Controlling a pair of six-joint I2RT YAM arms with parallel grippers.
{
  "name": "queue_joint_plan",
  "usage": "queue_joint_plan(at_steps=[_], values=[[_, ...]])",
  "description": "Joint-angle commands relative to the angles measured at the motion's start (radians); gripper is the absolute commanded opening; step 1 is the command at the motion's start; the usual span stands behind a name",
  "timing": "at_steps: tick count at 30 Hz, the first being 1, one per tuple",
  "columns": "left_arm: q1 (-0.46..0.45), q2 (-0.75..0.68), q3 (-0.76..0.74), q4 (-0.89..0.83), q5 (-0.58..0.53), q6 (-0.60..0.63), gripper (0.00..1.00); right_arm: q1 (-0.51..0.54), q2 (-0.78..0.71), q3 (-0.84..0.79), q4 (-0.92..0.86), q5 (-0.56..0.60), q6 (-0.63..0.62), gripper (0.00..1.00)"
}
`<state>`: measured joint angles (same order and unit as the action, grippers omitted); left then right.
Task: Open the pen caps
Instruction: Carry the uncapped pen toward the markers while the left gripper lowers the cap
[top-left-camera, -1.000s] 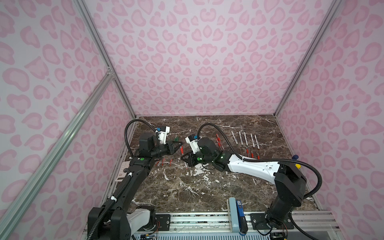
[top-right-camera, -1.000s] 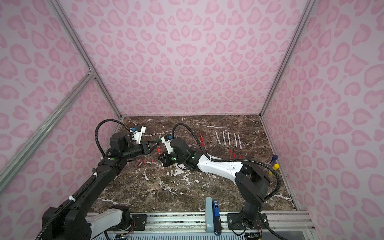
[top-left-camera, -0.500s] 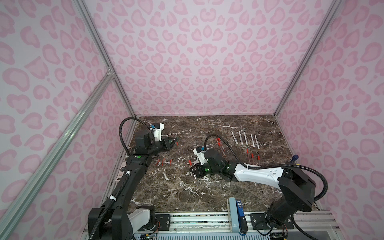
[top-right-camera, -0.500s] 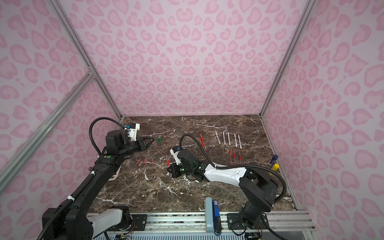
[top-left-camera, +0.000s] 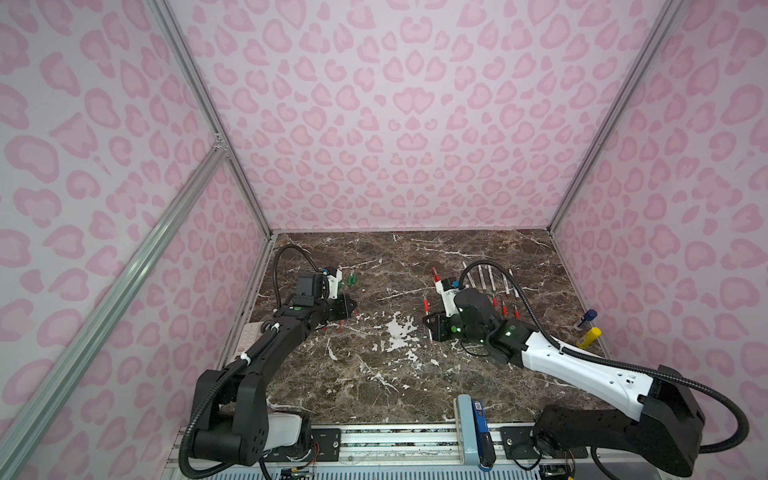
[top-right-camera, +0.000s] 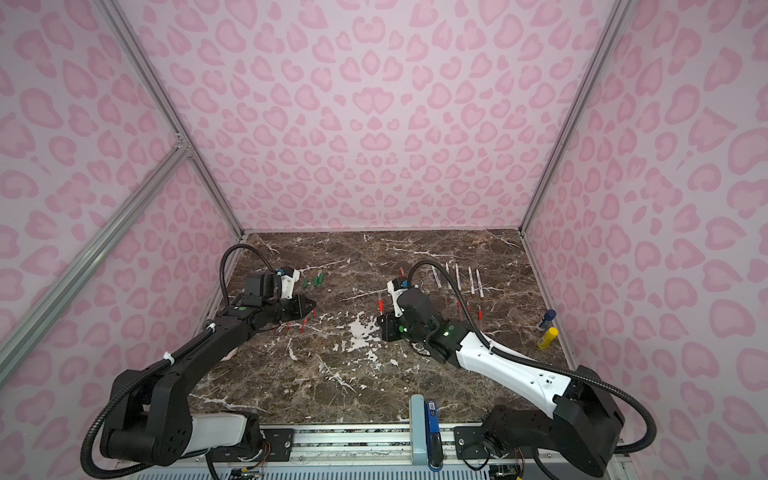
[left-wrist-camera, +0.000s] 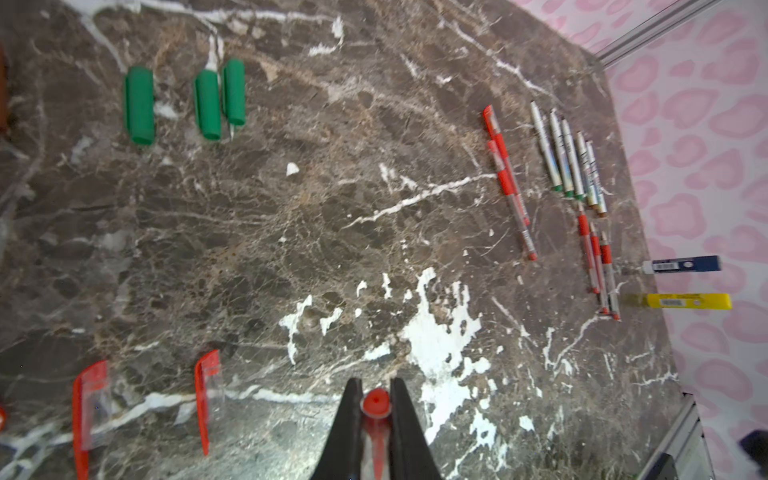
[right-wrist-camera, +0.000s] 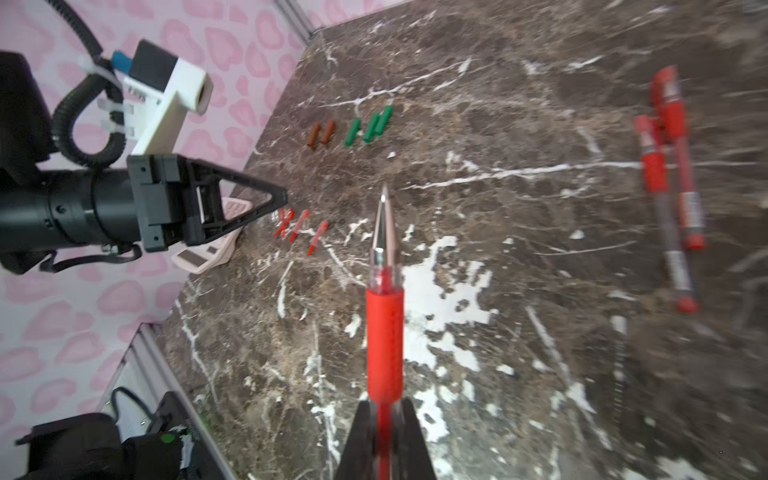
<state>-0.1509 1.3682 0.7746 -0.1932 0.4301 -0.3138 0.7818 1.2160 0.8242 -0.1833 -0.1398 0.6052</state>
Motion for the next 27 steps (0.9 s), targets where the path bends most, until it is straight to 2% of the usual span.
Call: queue_joint_plan(at_steps=[1,4,13,20,22,25,27], values=[[-0.002,0.052,0.001,-0.002,-0.051,-0.009,0.03,-0.015,-0.062,-0.029,-0.111,0.092,-0.029,0.00],[-0.006,0.120,0.029,-0.011,-0.051,-0.019,0.03,-0.052,-0.136,-0.071,-0.132,0.128,-0.031,0.00],[-0.017,0.272,0.102,-0.066,-0.093,-0.013,0.06,-0.203,-0.304,-0.146,-0.214,0.089,-0.040,0.00],[-0.019,0.312,0.122,-0.087,-0.130,-0.022,0.08,-0.261,-0.335,-0.185,-0.232,0.052,-0.057,0.00],[-0.021,0.313,0.123,-0.094,-0.140,-0.021,0.12,-0.268,-0.338,-0.197,-0.225,0.056,-0.064,0.00],[-0.020,0.314,0.112,-0.087,-0.159,-0.034,0.27,-0.299,-0.325,-0.197,-0.225,0.034,-0.079,0.00],[-0.022,0.304,0.117,-0.107,-0.174,-0.030,0.31,-0.316,-0.314,-0.182,-0.245,0.030,-0.094,0.00]])
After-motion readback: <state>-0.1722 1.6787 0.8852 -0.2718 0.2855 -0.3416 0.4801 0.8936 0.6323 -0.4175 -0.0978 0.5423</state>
